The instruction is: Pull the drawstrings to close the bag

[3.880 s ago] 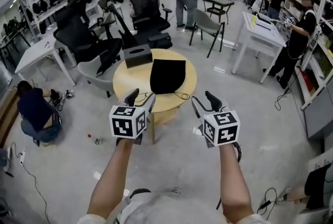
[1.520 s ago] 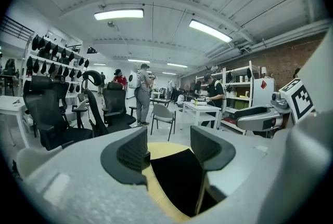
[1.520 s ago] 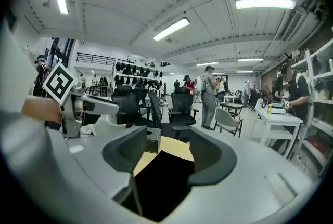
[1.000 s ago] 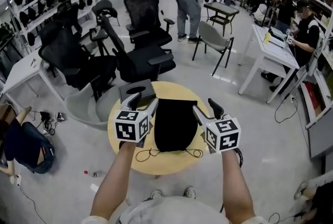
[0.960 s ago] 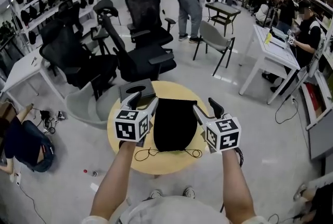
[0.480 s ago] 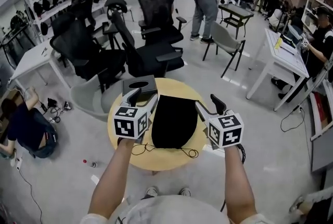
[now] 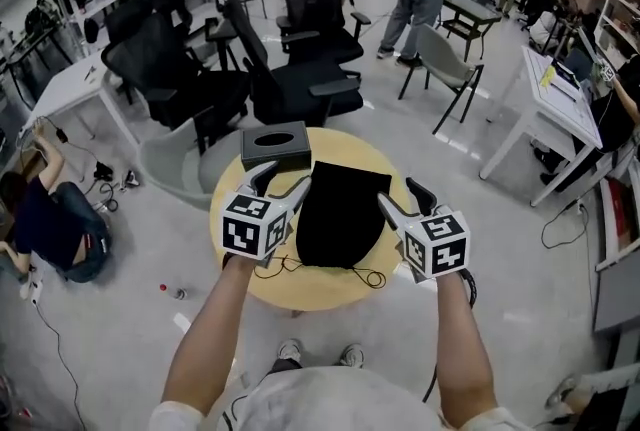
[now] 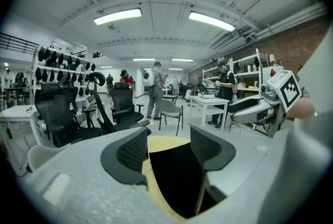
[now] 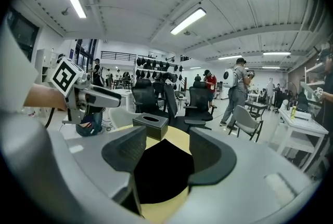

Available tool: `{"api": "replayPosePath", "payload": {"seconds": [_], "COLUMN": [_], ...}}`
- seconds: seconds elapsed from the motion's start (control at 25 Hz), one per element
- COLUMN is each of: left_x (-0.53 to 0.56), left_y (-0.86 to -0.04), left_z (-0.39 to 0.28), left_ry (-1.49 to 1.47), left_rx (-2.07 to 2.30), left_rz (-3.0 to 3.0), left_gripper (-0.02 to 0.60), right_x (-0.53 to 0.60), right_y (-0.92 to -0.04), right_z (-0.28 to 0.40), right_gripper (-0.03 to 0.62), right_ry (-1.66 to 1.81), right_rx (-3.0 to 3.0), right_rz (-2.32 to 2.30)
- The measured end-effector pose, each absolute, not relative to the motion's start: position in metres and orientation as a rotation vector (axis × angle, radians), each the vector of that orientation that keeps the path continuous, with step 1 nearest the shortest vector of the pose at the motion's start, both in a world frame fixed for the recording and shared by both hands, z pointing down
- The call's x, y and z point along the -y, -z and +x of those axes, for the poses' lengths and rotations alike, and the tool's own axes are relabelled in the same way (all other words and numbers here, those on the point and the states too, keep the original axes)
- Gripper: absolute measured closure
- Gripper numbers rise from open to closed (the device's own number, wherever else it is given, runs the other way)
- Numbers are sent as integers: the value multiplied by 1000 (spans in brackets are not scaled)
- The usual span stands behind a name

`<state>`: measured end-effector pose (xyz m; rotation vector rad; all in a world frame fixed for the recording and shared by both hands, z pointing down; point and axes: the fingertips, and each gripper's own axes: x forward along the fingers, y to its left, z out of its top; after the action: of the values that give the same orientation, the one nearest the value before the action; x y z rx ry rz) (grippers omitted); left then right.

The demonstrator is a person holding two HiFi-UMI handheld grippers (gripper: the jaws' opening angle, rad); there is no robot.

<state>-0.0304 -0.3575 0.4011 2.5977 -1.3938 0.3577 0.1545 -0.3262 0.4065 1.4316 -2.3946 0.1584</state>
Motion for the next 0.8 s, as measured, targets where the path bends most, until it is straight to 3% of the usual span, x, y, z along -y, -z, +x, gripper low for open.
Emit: {"api": "replayPosePath", "payload": {"seconds": [0.8], "left_x": [314], "left_y": [-523], "left_z": [-26], "left_ry": [-748], "left_rx": [1084], "left_rz": [2578], "left_gripper": [317], "right_x": [300], "right_y": [-509], "right_z": [131], "right_gripper": [342], "right_ry": [-318], "right_rx": [2303], "right_rz": [1156]}}
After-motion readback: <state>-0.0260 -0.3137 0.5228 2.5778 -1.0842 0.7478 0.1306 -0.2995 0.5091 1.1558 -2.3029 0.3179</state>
